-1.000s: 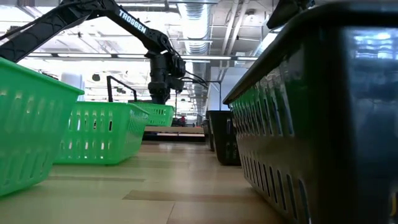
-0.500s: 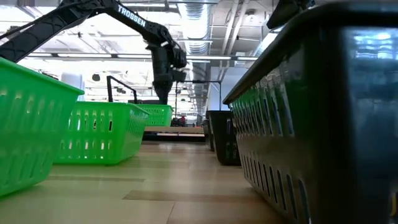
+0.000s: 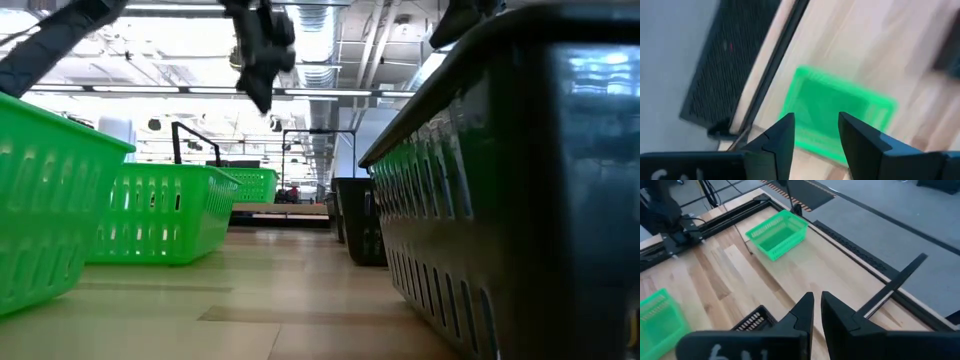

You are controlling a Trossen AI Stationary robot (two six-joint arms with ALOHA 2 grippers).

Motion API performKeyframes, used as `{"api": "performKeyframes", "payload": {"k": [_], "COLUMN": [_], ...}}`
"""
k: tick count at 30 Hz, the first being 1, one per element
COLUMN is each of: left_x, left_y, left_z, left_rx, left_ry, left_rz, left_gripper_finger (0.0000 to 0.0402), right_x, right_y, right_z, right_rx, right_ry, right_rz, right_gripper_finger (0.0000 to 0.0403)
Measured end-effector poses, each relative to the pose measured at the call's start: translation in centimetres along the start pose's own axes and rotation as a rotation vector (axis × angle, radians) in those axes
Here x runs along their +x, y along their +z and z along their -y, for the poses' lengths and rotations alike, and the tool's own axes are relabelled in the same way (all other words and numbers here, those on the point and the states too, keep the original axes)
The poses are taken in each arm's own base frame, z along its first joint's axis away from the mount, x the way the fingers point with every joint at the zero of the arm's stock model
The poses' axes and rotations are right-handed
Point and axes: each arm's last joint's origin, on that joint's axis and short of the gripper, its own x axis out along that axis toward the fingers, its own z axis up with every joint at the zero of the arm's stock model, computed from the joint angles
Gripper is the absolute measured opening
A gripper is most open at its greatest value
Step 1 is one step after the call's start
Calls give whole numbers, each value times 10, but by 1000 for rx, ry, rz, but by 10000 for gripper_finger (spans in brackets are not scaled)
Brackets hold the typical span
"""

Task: Stack baskets on shelf by color
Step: Stack the top green basket on top of the green basket on the shelf

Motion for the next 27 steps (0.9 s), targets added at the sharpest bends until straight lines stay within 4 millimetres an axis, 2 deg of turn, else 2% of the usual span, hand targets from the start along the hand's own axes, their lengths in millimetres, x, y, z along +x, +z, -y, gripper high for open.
{"api": "performKeyframes", "payload": {"k": [4,8,12,16,18,22,27], "left_x": [-36,-76,-106,-127,-130,-121,-88], "left_y": [-7,-24,-50,-88,-109,-154,-205], "left_z": [31,61,91,123,137,160,183], "left_rx": [2,-51,-175,-331,-410,-582,-740], "left_ry": [21,73,174,216,215,175,125], "left_rz": [79,171,232,300,316,316,229], "left_gripper_finger": [139,139,139,139,139,139,139], "right_x": [1,-1,-5,-12,-15,-19,-21], "right_y": [1,1,-1,-2,-3,-3,-2], "right_z": [7,13,17,19,20,21,22], "right_rx": [0,9,7,7,8,12,14], "right_ry": [-31,-56,-64,-64,-60,-56,-54], "right_rz": [-8,-16,-24,-28,-24,-14,-9], "right_gripper_finger": [59,59,59,59,59,59,59]}}
